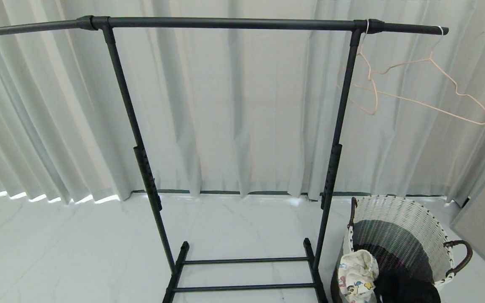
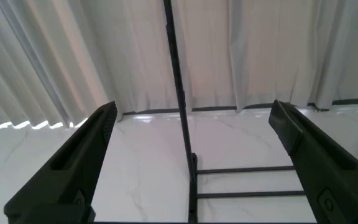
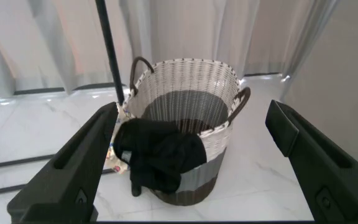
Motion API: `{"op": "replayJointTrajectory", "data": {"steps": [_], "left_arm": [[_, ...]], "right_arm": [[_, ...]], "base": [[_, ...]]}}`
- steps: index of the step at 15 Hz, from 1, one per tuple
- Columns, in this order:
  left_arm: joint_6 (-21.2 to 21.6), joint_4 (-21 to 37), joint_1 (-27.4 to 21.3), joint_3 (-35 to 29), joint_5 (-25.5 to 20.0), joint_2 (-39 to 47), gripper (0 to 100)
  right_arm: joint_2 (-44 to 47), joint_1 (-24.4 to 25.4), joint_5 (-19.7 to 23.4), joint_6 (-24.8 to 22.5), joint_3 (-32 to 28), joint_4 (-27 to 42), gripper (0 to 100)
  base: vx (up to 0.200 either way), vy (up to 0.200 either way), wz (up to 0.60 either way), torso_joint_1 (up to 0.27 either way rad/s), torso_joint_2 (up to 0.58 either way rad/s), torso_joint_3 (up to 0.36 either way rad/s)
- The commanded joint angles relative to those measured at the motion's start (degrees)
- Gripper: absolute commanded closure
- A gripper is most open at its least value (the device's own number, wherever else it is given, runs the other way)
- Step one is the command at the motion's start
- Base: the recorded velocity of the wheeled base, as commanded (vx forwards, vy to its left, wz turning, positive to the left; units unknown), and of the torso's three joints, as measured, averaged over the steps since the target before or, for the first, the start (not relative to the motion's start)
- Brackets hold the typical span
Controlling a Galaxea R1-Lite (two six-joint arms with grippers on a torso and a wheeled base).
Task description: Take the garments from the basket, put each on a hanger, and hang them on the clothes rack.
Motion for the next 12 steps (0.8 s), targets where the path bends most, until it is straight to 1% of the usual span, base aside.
{"op": "replayJointTrajectory", "data": {"steps": [1, 5, 7, 8, 10, 12], "left_arm": [[0.0, 0.0, 0.0, 0.0, 0.0, 0.0, 0], [0.0, 0.0, 0.0, 0.0, 0.0, 0.0, 0], [0.0, 0.0, 0.0, 0.0, 0.0, 0.0, 0], [0.0, 0.0, 0.0, 0.0, -0.1, 0.0, 0], [0.1, 0.1, 0.0, 0.0, -1.6, 0.0, 0], [0.2, 0.0, 0.0, 0.0, -1.9, 0.0, 0]], "right_arm": [[0.0, 0.0, 0.0, 0.1, 0.0, 0.0, 0], [0.0, 0.0, 0.0, 0.2, 0.0, 0.0, 0], [0.0, 0.0, 0.0, 0.1, 0.0, 0.0, 0], [0.0, 0.0, 0.0, 0.1, 0.0, 0.0, 0], [0.0, 0.0, 0.0, 0.1, 0.0, 0.0, 0], [0.0, 0.0, 0.0, 0.2, 0.0, 0.0, 0]], "base": [[0.000, 0.000, 0.00, -0.105, 0.36, 0.227], [0.000, 0.000, 0.00, -0.110, 0.39, 0.278], [0.000, 0.000, 0.00, -0.032, 0.14, 0.085], [0.200, 0.000, 0.00, -0.012, 0.05, 0.041], [0.200, 0.000, 0.00, -0.010, 0.02, 0.032], [0.200, 0.000, 0.00, -0.002, 0.01, 0.005]]}}
